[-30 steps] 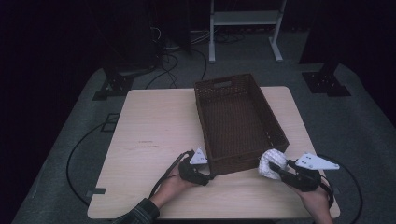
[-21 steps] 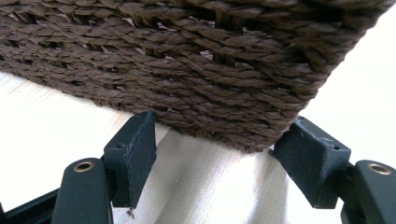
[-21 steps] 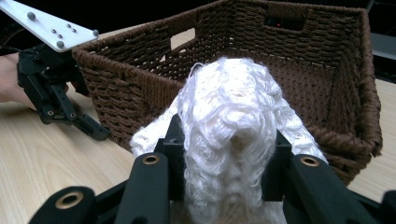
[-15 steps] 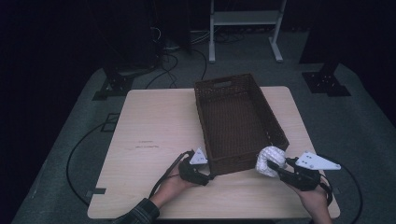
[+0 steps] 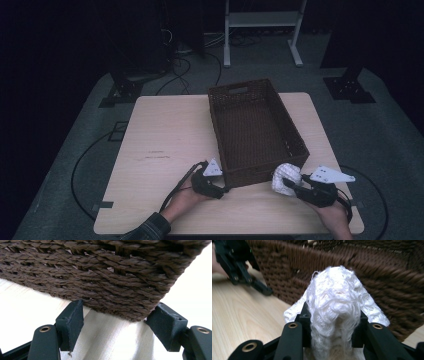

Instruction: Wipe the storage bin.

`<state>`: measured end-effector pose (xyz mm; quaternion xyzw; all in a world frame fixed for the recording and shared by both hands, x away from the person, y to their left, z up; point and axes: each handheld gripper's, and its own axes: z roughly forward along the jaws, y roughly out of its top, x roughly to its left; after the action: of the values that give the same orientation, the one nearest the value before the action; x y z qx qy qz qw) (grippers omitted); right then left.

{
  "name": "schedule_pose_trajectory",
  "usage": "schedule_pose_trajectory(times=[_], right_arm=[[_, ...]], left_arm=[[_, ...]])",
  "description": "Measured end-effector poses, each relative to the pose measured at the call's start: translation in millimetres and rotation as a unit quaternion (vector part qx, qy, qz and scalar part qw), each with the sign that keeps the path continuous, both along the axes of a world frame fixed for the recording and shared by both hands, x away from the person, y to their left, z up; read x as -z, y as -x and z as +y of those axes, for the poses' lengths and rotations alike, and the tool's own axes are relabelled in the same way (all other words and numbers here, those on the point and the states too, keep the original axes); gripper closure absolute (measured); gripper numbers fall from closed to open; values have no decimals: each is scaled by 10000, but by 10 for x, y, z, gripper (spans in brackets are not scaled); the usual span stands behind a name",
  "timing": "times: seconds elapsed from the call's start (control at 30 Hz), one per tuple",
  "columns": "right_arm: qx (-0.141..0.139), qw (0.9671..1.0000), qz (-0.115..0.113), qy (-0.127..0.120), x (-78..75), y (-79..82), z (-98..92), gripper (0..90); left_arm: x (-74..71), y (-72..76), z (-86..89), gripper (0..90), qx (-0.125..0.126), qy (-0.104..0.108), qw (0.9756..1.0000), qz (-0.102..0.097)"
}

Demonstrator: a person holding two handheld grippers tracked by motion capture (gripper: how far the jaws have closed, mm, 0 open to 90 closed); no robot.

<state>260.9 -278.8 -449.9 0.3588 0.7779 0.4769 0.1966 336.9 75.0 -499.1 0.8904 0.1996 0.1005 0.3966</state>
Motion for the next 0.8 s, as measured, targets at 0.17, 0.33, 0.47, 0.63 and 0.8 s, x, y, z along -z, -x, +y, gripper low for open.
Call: schedule_pose_trajectory(times=[0.17, 0.33, 0.47, 0.63, 0.8], right_arm=[[-142, 9994, 187, 238, 98, -41, 80, 630], [-161, 9991, 280, 258, 146, -67, 104, 630], [-211, 9984, 388, 359, 208, -88, 148, 630], [-296, 9970, 531, 471, 285, -126, 203, 630], [-325, 9966, 557, 503, 301, -133, 222, 630]], left_arm=[[-1, -1, 1, 293, 3, -5, 10000, 0], [0, -1, 1, 293, 3, -4, 10000, 0], [-1, -1, 1, 293, 4, -5, 10000, -1], [0, 0, 0, 293, 1, -4, 10000, -3], [0, 0, 0, 294, -2, -3, 10000, -5]])
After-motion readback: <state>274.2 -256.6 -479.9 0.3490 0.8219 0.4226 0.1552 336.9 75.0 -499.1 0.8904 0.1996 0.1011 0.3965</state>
